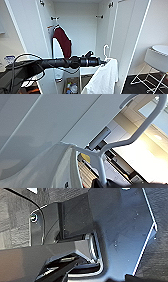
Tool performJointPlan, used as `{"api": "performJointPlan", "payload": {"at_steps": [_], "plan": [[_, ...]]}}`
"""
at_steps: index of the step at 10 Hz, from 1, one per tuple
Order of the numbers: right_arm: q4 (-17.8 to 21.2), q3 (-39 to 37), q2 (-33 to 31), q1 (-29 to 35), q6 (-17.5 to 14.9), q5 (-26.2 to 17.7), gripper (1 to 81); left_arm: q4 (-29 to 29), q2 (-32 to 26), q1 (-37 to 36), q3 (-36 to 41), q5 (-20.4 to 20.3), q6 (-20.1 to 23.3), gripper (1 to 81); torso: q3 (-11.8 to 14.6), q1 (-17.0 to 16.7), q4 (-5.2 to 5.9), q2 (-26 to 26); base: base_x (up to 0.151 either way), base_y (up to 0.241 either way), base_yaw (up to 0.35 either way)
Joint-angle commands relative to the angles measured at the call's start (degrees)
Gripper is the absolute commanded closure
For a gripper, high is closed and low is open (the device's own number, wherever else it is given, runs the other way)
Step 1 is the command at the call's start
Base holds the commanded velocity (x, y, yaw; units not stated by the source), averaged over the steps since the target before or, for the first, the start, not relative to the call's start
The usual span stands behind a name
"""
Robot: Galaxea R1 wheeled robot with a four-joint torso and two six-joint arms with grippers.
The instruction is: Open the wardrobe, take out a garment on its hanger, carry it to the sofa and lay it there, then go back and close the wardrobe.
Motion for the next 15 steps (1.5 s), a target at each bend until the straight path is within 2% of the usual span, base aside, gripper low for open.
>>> {"api": "performJointPlan", "payload": {"at_steps": [1, 6, 9, 12, 14, 15], "plan": [[-0.49, 0.48, 0.80, 2.06, -0.25, -3.15, 1.0, 1.78, -0.06, -10.71, 1.42, -2.77, 0.49, 81.1, 0.00, 0.00, 0.00, 0.00, -0.093, 0.000, 0.000], [-0.57, 0.48, 0.80, 2.06, -0.25, -3.15, 1.0, 2.40, -0.24, -9.93, 1.68, -2.59, 0.58, 81.1, 0.02, -0.05, 0.00, 0.00, -0.086, 0.000, 0.000], [-0.57, 0.48, 0.80, 2.15, -0.25, -3.15, 1.0, 3.10, -0.24, -9.66, 1.68, -3.03, 0.49, 81.1, 0.02, -0.07, 0.00, -0.04, 0.000, 0.000, 0.000], [-0.57, 0.40, 0.80, 2.24, -0.25, -3.15, 1.0, 5.02, -0.32, -8.96, 1.76, -1.47, 0.58, 81.1, 0.02, -0.07, 0.00, -0.02, 0.000, 0.000, 0.000], [-0.57, 0.48, 0.80, 2.15, -0.25, -3.15, 1.0, 8.90, -0.41, -8.78, 1.85, 4.96, 0.58, 81.1, 0.02, -0.07, 0.00, -0.02, 0.000, 0.000, 0.000], [-0.49, 0.48, 0.80, 2.15, -0.25, -3.15, 1.0, 11.45, -0.15, -8.87, 1.76, 10.77, 0.40, 81.1, 0.02, -0.07, 0.00, -0.02, 0.000, 0.000, 0.000]]}}
